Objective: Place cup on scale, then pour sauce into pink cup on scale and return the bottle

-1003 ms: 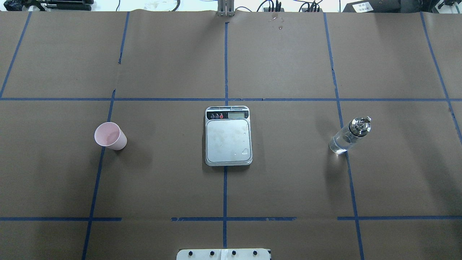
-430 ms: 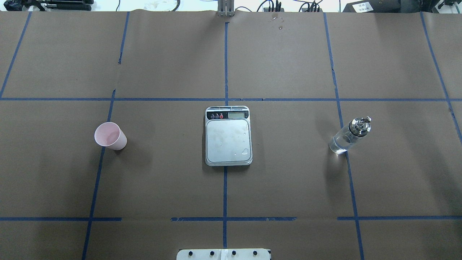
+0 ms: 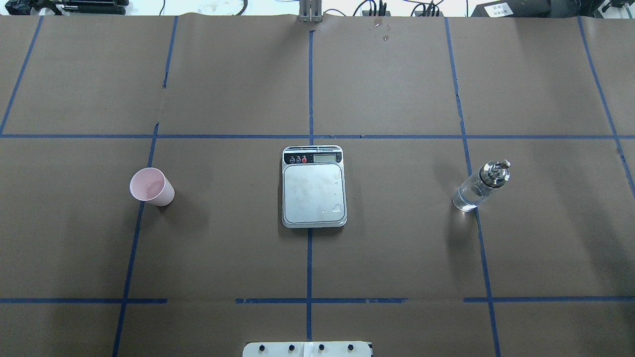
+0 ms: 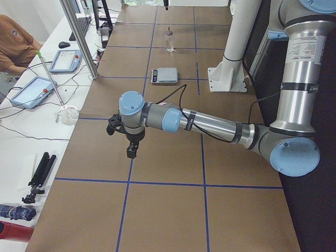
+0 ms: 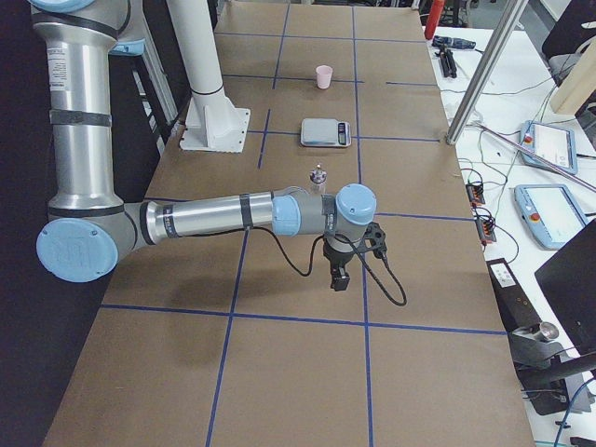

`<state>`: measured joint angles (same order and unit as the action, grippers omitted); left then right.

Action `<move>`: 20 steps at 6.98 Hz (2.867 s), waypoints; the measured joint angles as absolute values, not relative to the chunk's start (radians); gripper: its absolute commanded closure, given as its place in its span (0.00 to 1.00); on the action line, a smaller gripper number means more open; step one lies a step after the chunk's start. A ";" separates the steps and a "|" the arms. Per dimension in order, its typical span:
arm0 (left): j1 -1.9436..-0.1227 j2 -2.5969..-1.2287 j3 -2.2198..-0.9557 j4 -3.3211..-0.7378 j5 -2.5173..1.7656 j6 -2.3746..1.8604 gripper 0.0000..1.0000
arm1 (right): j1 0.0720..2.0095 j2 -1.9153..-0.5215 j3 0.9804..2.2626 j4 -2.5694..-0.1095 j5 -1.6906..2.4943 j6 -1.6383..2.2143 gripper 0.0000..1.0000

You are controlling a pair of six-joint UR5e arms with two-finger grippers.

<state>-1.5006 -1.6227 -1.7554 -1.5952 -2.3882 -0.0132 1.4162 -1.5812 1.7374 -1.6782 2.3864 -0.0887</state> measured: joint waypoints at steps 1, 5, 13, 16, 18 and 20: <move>-1.481 -1.619 -1.755 -1.669 -2.389 -0.012 0.00 | 1.402 -1.580 1.745 -1.678 2.422 -0.088 0.00; -1.175 -1.642 -1.769 -1.902 -2.385 -0.429 0.00 | 1.375 -1.535 1.760 -1.677 2.474 -0.086 0.00; -0.848 -1.757 -1.724 -1.953 -2.309 -0.791 0.84 | 1.361 -1.501 1.735 -1.677 2.471 -0.086 0.00; -0.819 -1.769 -1.708 -1.950 -2.305 -0.791 1.00 | 1.361 -1.500 1.728 -1.677 2.470 -0.087 0.00; -0.825 -1.799 -1.712 -1.908 -2.304 -0.835 1.00 | 1.361 -1.502 1.727 -1.677 2.468 -0.087 0.00; -0.839 -1.958 -1.722 -1.759 -2.290 -0.983 1.00 | 1.361 -1.501 1.729 -1.677 2.468 -0.087 0.00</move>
<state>-0.8395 -1.9576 -1.7221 -1.7593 -2.2896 -0.9832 1.3606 -1.5015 1.7287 -1.6766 2.4682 -0.0874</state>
